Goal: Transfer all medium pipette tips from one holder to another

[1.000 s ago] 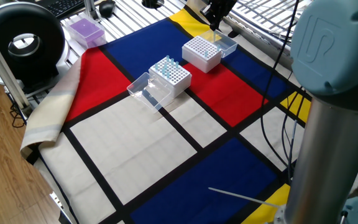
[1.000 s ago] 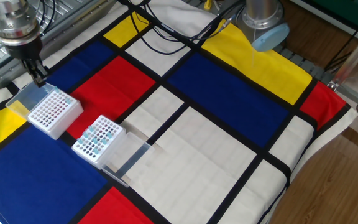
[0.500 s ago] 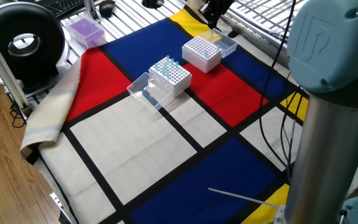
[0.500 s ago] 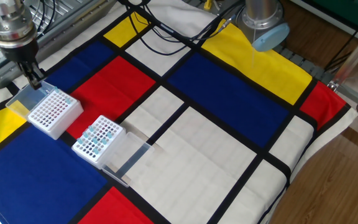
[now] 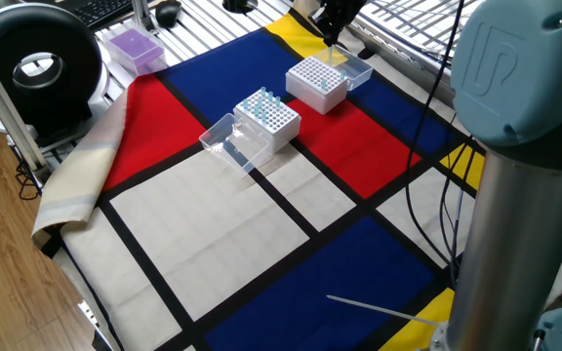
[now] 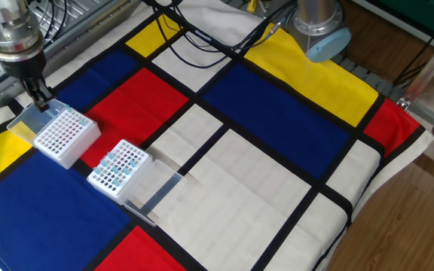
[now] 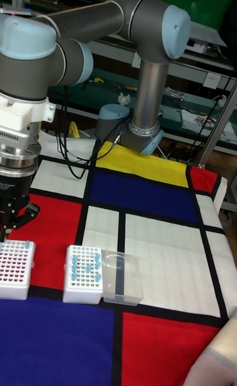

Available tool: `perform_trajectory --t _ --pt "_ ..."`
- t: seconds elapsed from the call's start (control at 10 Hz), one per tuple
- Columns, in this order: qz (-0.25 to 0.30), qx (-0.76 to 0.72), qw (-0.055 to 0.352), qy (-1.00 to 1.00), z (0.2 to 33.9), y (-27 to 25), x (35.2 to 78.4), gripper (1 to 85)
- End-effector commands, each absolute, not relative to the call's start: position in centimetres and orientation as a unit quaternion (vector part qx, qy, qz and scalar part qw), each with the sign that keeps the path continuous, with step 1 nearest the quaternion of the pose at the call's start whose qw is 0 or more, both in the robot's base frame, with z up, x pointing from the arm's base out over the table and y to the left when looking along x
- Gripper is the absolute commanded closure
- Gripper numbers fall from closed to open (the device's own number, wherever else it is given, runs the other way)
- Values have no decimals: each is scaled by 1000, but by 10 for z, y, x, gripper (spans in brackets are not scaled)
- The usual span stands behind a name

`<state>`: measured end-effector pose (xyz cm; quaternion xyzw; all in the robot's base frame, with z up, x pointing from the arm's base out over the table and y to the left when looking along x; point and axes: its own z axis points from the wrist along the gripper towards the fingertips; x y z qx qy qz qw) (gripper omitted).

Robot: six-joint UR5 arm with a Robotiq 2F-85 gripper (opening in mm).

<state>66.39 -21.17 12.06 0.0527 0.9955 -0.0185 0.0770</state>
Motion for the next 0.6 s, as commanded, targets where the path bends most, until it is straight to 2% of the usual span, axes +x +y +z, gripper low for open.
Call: perform_trajectory --t 0.0,0.5 --pt "-13 59 84 995 117 -209 665 787" --pt "-11 59 93 994 106 -210 665 787"
